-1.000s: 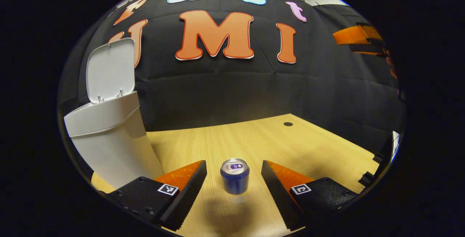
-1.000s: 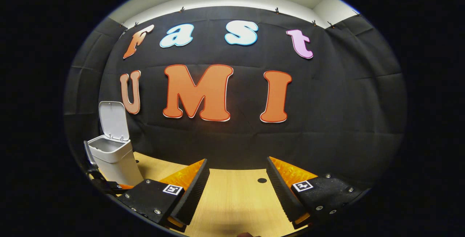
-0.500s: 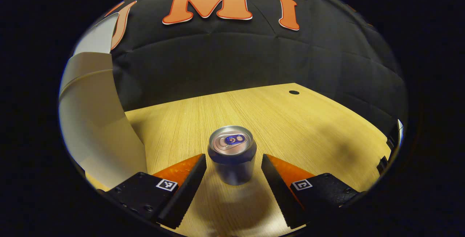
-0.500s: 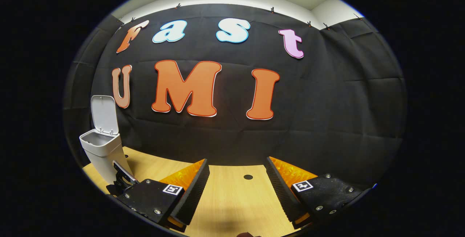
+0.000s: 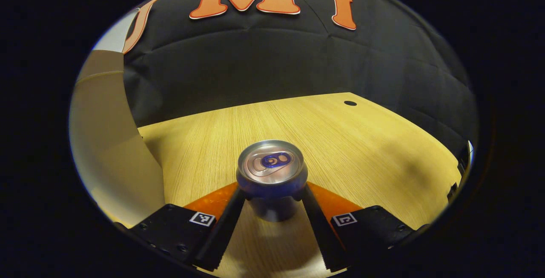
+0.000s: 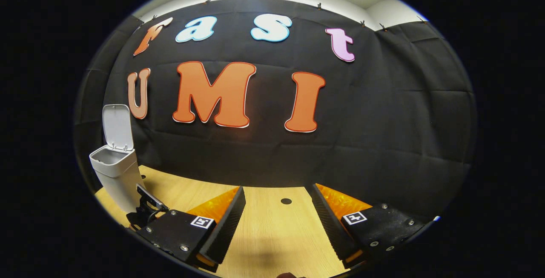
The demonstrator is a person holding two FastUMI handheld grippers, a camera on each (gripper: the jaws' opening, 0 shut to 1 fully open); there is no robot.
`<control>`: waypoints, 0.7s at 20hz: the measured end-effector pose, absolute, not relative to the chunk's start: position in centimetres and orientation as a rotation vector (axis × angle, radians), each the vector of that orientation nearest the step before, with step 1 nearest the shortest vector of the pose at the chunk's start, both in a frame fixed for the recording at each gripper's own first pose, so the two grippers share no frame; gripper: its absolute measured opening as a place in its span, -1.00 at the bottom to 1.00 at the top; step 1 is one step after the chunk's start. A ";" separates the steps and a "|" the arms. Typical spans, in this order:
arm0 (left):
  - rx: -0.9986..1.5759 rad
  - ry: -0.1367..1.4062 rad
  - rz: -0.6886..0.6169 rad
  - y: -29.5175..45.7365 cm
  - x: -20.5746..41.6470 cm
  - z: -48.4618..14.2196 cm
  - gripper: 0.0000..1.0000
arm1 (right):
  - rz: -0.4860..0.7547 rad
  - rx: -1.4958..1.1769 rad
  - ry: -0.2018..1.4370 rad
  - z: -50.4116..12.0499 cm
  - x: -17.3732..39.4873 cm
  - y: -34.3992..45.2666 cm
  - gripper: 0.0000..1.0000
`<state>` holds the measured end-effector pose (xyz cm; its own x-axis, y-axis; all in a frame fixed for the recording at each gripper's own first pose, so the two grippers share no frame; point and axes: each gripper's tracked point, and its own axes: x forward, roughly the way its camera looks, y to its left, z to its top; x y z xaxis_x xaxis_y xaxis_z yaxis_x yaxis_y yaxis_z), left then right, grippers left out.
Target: Press the lid of the desktop garbage bin to open it, pick up the crumpled paper on the desktop and throw it into the bin, then pick up the pop can on the desktop and drop it into the bin, and finally close the garbage bin lid.
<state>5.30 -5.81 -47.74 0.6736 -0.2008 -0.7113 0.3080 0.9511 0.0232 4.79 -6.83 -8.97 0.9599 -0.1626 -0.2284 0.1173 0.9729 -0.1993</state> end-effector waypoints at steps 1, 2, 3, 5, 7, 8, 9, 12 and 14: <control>0.147 0.782 -0.289 -5.8 5.2 -47.7 0.67 | -0.141 -0.187 0.245 -8.9 4.8 -6.7 0.88; 0.152 0.781 -0.287 -5.7 5.1 -47.3 0.65 | -0.136 -0.185 0.246 -9.0 4.9 -6.5 0.87; 0.149 0.774 -0.290 -5.6 4.8 -46.8 0.63 | -0.134 -0.183 0.245 -9.0 4.9 -6.4 0.88; 0.147 0.750 -0.286 -5.6 4.8 -45.0 0.63 | -0.126 -0.180 0.243 -9.1 5.0 -5.9 0.88; 0.136 0.724 -0.277 -5.0 4.3 -42.4 0.60 | -0.113 -0.177 0.240 -9.2 5.0 -5.2 0.88; 0.135 0.708 -0.265 -4.4 4.0 -40.8 0.60 | -0.105 -0.174 0.239 -9.3 5.0 -4.9 0.88; 0.123 0.686 -0.251 -4.1 3.9 -39.3 0.60 | -0.093 -0.169 0.237 -9.3 5.1 -4.5 0.88; 0.087 0.631 -0.215 -2.7 3.5 -34.4 0.60 | -0.054 -0.157 0.235 -9.7 5.2 -2.9 0.88; 0.080 0.573 -0.192 -1.6 3.7 -30.9 0.59 | -0.026 -0.155 0.228 -9.9 5.4 -1.8 0.88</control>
<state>3.67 -1.55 -30.87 0.8227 -0.1587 -0.5459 0.2029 0.9790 0.0213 5.41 -1.79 -9.86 0.9738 -0.0428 -0.2232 0.0077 0.9878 -0.1555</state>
